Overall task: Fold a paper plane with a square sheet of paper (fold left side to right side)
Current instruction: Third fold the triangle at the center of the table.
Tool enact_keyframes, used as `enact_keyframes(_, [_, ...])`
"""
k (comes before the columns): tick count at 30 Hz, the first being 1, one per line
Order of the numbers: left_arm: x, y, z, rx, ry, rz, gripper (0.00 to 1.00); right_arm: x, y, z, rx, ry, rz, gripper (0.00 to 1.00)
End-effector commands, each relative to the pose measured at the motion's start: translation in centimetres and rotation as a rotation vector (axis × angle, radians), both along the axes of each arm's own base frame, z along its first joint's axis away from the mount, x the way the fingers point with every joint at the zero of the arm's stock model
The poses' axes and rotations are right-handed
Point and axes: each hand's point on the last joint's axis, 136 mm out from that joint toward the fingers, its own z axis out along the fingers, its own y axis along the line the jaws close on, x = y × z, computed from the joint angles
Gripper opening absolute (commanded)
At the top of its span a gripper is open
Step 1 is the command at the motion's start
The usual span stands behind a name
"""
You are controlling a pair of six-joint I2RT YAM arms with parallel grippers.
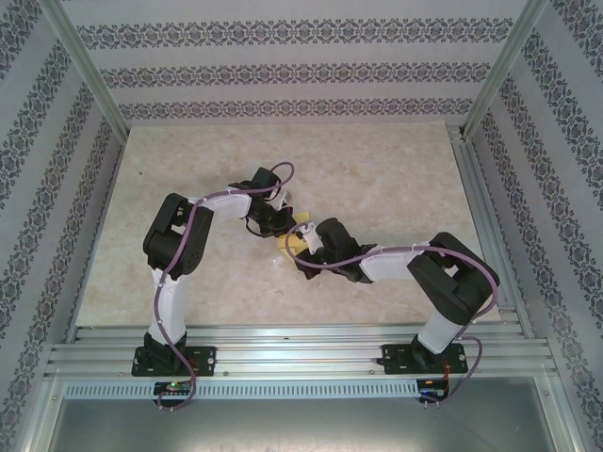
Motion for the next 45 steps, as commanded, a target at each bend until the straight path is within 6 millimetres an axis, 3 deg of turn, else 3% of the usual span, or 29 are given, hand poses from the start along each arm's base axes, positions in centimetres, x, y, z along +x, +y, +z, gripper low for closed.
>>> enact_keyframes(1, [0.3, 0.6, -0.9, 0.032, -0.019, -0.022, 0.0, 0.6, 0.4, 0.7, 0.058, 0.047, -0.003, 0.0])
enact_keyframes(8, [0.1, 0.7, -1.1, 0.058, -0.026, -0.038, 0.0, 1.8, -0.2, 1.4, 0.112, 0.084, -0.026, 0.0])
enact_keyframes(17, [0.2, 0.4, -1.2, 0.059, -0.028, -0.046, 0.0, 2.6, -0.7, 0.3, 0.057, 0.119, -0.033, 0.0])
enact_keyframes(45, [0.0, 0.6, -1.5, 0.085, -0.024, -0.05, 0.0, 2.3, -2.1, -2.6, -0.017, 0.193, -0.068, 0.0])
